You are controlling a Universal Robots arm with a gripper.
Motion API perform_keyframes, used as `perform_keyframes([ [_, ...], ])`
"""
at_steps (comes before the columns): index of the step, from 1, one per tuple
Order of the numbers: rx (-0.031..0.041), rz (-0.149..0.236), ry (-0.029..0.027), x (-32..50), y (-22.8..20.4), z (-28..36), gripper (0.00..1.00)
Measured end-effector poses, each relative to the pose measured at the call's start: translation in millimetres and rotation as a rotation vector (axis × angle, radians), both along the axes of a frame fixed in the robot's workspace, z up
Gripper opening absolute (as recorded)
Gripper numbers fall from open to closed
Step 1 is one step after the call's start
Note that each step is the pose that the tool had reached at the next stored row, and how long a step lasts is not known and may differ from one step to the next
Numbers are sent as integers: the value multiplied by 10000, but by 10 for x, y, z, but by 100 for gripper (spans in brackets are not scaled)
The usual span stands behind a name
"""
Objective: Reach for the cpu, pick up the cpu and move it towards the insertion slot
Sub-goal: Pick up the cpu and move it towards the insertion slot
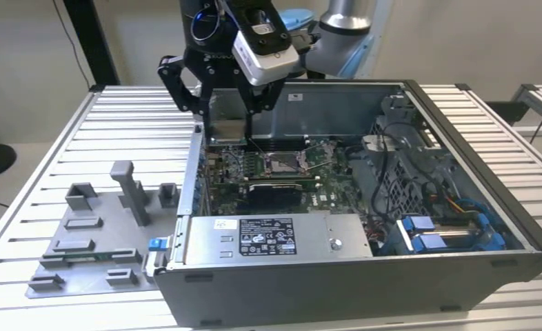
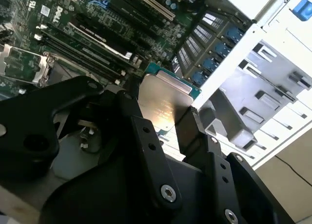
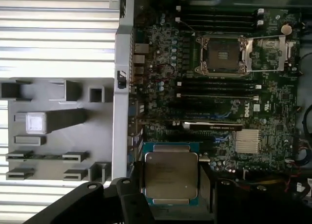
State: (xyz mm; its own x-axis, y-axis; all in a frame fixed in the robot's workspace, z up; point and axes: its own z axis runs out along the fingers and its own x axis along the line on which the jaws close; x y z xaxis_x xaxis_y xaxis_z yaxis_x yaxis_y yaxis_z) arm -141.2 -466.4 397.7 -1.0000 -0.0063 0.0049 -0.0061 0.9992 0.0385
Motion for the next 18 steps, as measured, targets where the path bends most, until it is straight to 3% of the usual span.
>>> perform_keyframes([
  [18,0,0,-1,334,0,0,0],
])
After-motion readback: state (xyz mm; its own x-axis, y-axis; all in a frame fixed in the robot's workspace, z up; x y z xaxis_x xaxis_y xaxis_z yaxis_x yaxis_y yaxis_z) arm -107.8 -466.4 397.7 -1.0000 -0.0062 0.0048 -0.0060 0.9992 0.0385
